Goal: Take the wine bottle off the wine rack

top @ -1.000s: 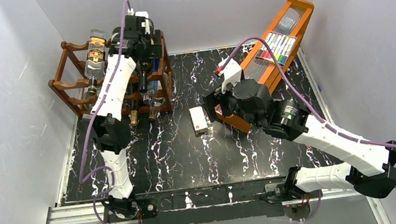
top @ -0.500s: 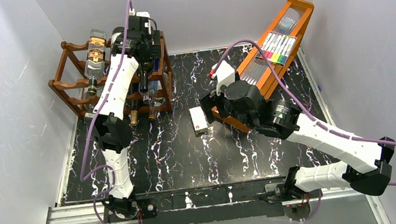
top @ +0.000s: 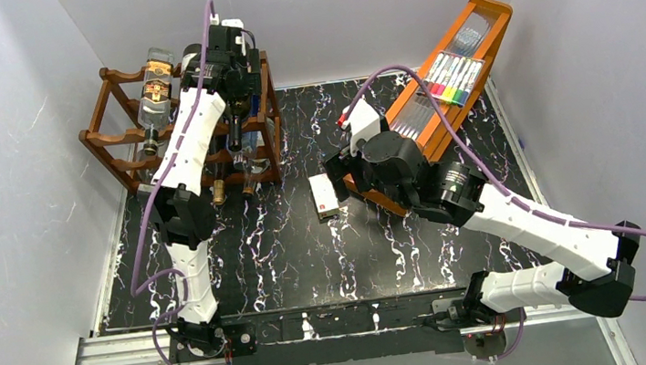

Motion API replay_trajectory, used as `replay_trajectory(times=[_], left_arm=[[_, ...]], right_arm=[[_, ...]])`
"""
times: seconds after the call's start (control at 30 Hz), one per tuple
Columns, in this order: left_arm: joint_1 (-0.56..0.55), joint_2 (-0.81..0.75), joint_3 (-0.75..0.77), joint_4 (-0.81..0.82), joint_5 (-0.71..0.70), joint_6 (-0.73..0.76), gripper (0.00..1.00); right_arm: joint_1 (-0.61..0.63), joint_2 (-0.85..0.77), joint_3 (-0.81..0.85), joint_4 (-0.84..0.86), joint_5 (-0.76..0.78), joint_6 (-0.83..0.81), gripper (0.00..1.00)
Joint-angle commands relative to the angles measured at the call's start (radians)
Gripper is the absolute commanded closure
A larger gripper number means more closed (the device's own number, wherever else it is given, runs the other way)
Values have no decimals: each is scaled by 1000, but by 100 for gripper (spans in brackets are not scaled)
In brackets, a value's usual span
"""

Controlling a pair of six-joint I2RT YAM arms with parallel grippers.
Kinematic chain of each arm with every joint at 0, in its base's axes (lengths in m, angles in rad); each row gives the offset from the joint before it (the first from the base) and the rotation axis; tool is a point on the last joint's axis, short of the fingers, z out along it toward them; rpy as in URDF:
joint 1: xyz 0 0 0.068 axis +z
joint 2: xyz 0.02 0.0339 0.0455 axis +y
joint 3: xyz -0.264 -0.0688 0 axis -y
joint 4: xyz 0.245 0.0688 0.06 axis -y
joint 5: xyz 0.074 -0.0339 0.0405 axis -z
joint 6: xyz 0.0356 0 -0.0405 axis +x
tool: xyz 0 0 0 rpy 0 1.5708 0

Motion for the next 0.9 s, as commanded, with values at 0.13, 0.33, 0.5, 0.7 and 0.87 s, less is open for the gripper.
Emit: replay_trajectory(times=[0.13,0.33,0.5,0.7,0.87], left_arm=[[-4,-154,55,46,27,-36,69],[-4,-192,48,48,52,-56,76],[-4,-228,49,46,63,-72,80],[-4,-299,46,38,128,-118,79],[-4,-382,-1,35,244,-188,78]], right_arm=[[5,7,6,49,16,-12,2],[4,10,8,48,15,-12,2],[5,7,9,49,16,-13,2],[4,10,10,53,16,-13,2],[4,26,19,56,14,-23,2]])
